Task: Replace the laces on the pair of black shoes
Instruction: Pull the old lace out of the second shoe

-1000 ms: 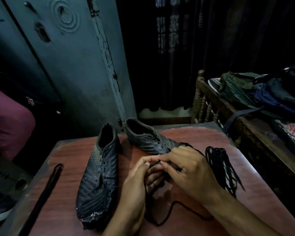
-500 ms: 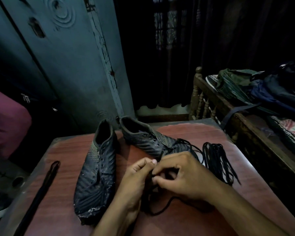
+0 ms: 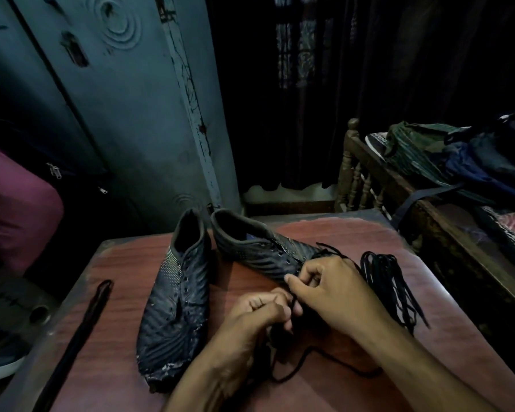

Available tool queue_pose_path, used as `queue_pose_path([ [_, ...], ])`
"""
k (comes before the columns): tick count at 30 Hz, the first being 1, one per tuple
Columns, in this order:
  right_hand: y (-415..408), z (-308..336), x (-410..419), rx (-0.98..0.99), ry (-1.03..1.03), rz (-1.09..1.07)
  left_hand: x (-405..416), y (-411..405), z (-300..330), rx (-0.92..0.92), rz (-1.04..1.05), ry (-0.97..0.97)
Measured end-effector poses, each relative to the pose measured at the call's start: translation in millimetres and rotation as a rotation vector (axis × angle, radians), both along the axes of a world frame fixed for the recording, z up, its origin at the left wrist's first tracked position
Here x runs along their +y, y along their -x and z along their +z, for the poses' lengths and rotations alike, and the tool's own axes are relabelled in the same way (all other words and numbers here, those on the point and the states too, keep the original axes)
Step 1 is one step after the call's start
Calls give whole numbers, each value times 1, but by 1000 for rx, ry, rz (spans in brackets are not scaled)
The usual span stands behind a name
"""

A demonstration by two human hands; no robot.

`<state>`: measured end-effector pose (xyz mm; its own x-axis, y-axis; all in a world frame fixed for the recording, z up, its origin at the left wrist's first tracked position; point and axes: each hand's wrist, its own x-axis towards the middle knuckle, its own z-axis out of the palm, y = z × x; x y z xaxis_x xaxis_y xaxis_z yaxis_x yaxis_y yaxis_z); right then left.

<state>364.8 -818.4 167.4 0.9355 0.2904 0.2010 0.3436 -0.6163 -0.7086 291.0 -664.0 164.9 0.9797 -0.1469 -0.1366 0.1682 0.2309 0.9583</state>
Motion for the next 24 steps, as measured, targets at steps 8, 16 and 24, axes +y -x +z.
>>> queue_pose_path([
  [8,0,6,-9,198,-148,196,-4,-1,2,-50,39,-166],
  [16,-2,15,-21,376,-223,502,-15,-10,-9,-6,179,-174],
  [24,1,10,-14,121,-104,414,-12,-10,-9,13,236,-43],
])
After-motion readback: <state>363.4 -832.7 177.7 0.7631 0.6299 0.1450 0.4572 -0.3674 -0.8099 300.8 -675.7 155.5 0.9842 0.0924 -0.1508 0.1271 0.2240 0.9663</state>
